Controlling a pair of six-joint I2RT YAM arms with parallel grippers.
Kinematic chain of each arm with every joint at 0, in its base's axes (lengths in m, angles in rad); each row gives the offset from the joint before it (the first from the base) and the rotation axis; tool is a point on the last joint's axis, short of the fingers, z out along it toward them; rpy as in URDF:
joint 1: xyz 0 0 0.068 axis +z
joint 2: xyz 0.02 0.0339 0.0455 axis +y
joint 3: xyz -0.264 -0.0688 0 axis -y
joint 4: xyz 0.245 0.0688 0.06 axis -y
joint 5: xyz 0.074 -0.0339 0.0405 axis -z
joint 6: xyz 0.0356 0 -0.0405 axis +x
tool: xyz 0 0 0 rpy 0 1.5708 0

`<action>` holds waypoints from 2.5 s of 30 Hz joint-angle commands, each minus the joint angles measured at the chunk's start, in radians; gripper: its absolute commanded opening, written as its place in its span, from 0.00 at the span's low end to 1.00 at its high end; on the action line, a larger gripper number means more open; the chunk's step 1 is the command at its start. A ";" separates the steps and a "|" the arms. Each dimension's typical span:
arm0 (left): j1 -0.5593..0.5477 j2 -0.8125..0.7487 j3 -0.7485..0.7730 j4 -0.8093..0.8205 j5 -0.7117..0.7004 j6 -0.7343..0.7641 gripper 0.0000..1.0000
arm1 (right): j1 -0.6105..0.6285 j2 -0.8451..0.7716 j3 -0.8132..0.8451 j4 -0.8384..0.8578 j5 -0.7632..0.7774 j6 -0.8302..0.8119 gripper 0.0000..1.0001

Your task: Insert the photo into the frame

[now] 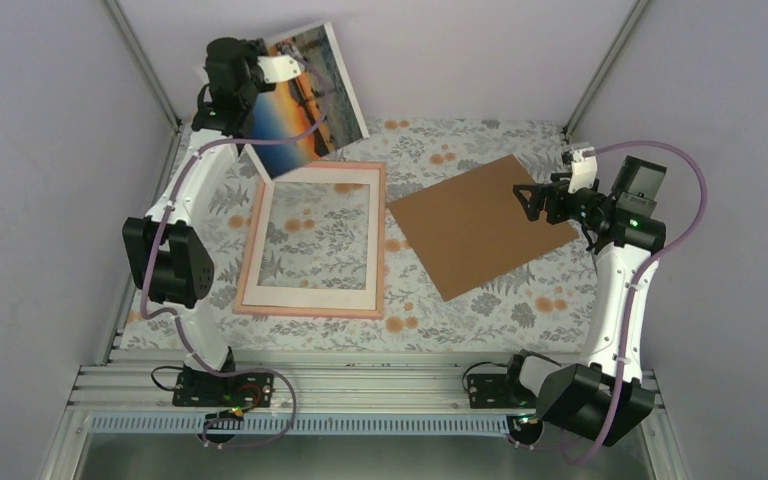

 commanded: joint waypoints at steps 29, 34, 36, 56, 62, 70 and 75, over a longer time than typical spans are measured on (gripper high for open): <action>-0.104 -0.583 -1.142 -0.040 0.296 0.099 0.02 | -0.022 -0.047 -0.044 0.012 -0.036 0.011 1.00; -0.136 -0.640 -1.219 -0.051 0.340 0.056 0.02 | -0.025 -0.045 -0.043 0.010 -0.051 0.017 1.00; -0.153 -0.655 -1.252 -0.051 0.336 0.061 0.02 | -0.029 -0.043 -0.043 0.010 -0.055 0.018 1.00; -0.181 -0.724 -1.263 -0.261 0.341 -0.074 0.02 | -0.044 -0.049 -0.056 0.016 -0.069 0.020 1.00; -0.188 -0.722 -1.248 -0.289 0.361 -0.111 0.02 | -0.046 -0.048 -0.056 0.015 -0.073 0.020 1.00; -0.191 -0.709 -1.193 -0.323 0.409 -0.149 0.02 | -0.049 -0.056 -0.062 0.017 -0.073 0.020 1.00; -0.190 -0.690 -1.173 -0.314 0.407 -0.151 0.02 | -0.051 -0.056 -0.061 0.016 -0.077 0.020 1.00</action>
